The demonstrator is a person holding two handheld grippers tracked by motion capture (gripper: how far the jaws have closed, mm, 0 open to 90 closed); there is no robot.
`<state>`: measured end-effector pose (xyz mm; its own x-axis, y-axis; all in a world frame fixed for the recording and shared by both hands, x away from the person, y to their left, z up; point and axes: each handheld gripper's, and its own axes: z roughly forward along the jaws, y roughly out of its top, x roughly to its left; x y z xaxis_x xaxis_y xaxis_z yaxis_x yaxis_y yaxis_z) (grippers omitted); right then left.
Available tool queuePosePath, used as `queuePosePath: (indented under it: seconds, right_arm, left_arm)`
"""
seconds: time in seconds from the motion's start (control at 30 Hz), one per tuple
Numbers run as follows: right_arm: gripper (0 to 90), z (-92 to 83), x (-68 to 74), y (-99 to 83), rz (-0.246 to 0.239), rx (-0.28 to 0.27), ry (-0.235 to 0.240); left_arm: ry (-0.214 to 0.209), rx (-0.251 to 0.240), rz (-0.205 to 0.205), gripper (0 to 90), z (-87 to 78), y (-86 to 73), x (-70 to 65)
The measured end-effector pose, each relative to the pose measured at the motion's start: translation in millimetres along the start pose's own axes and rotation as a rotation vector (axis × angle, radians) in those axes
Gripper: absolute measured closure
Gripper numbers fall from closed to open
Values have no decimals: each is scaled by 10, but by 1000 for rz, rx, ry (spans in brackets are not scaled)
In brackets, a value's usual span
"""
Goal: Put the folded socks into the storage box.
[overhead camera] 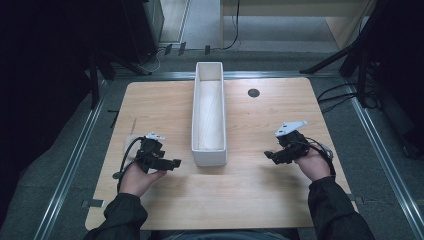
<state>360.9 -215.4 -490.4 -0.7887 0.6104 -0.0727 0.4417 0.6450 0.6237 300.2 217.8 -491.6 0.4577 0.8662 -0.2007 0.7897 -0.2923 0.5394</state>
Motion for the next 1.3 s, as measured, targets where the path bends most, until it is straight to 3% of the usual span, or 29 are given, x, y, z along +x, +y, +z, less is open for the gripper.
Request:
queuePosePath:
  seconds: [0.17, 0.27, 0.7, 0.97, 1.2, 1.23, 1.27, 1.3]
  right_arm:
    - [220, 32, 33, 21, 1, 17, 19]
    - [221, 40, 45, 25, -6, 20, 16]
    - [221, 82, 14, 38, -13, 29, 17]
    - [222, 77, 11, 32, -11, 30, 18]
    - [221, 83, 7, 33, -5, 36, 14]
    - [222, 84, 6, 34, 2, 37, 17]
    - [221, 84, 6, 35, 4, 37, 18]
    - [221, 84, 5, 36, 7, 36, 18]
  left_arm:
    - [6, -2, 8, 213, -23, -16, 2]
    - [30, -12, 7, 219, -17, -23, 15]
    - [19, 12, 6, 225, -10, -38, 23]
    - [29, 11, -23, 225, -58, -54, 97]
    - [64, -5, -65, 224, -146, -77, 207]
    - [64, -13, -83, 224, -160, -80, 226]
    - [62, -9, -129, 226, -181, -71, 262]
    - [65, 0, -138, 235, -192, -63, 281]
